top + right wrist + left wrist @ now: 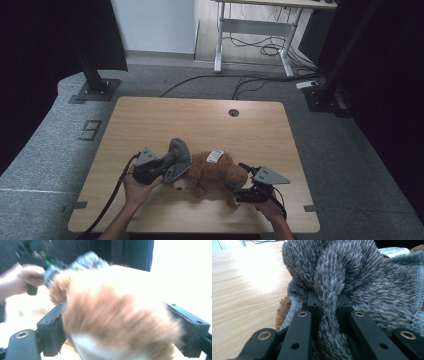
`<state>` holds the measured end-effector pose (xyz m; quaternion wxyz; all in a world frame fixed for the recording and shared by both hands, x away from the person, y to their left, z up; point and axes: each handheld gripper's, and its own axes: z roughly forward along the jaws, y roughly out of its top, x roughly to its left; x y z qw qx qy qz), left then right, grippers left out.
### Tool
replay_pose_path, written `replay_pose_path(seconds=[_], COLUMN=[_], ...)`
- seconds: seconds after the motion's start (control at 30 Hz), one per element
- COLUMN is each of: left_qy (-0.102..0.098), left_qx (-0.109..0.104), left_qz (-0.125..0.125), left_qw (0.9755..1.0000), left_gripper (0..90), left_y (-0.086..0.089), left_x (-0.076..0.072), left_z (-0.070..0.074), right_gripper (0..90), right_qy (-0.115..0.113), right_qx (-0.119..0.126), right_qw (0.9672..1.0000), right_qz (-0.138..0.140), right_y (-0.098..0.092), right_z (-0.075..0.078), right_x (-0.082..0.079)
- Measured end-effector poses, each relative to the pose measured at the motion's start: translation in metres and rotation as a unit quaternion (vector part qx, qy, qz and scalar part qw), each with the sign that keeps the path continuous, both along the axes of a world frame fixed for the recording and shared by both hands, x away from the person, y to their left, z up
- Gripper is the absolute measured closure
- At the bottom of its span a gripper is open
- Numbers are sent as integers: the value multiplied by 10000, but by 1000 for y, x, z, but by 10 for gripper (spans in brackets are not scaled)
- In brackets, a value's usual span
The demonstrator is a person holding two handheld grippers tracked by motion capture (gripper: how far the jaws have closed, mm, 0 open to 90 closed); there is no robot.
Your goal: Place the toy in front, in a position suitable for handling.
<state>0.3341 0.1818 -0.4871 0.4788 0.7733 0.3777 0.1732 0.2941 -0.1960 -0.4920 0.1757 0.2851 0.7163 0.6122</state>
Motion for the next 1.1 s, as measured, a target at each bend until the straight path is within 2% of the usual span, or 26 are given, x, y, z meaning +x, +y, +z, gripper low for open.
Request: replay_pose_path(seconds=[0.03, 0.13, 0.2, 0.3, 0.43, 0.53, 0.63, 0.7, 0.77, 0.93, 1.07, 1.1], left_qy=[1, 0, 11, 17, 35, 23, 5, -5, -2, -48, -135, -136], left_qx=[-4, -17, -35, -60, -103, -94, -101, -116, -156, -202, -303, -339], left_qz=[-7, -45, -57, -59, -62, -90, -112, -125, -130, -135, -46, -34], left_qw=[10000, 10000, 10000, 10000, 9999, 9999, 9999, 9999, 9998, 9997, 9994, 9993], left_gripper=[786, 786, 786, 786, 786, 786, 785, 785, 785, 785, 784, 783], left_y=[0, -1, -1, 0, 0, 0, 0, 0, 1, 1, 0, 0], left_x=[-1, -3, -4, -4, -4, -5, -8, -10, -11, -13, -10, -8], left_z=[0, -1, -1, -1, -2, -2, -2, -2, -3, -5, -6, -7], right_gripper=[133, 135, 136, 132, 126, 109, 84, 71, 89, 274, 390, 413], right_qy=[-21, -33, 45, 381, 805, 1069, 1375, 1395, 1384, 1314, 967, 788], right_qx=[103, 93, 69, -106, -310, -485, -821, -1057, -1115, -1320, -1431, -1462], right_qw=[9999, 9998, 9997, 9990, 9963, 9931, 9870, 9846, 9840, 9820, 9838, 9843], right_qz=[-12, -146, -247, -184, -42, 56, 112, 19, -145, -311, -476, -601], right_y=[-4, -7, -6, 3, 14, 24, 37, 45, 49, 55, 58, 59], right_z=[5, 18, 24, 28, 23, 13, -4, -14, -19, -22, -23, -24], right_x=[-3, -2, 6, 31, 55, 59, 55, 52, 51, 47, 44, 44])
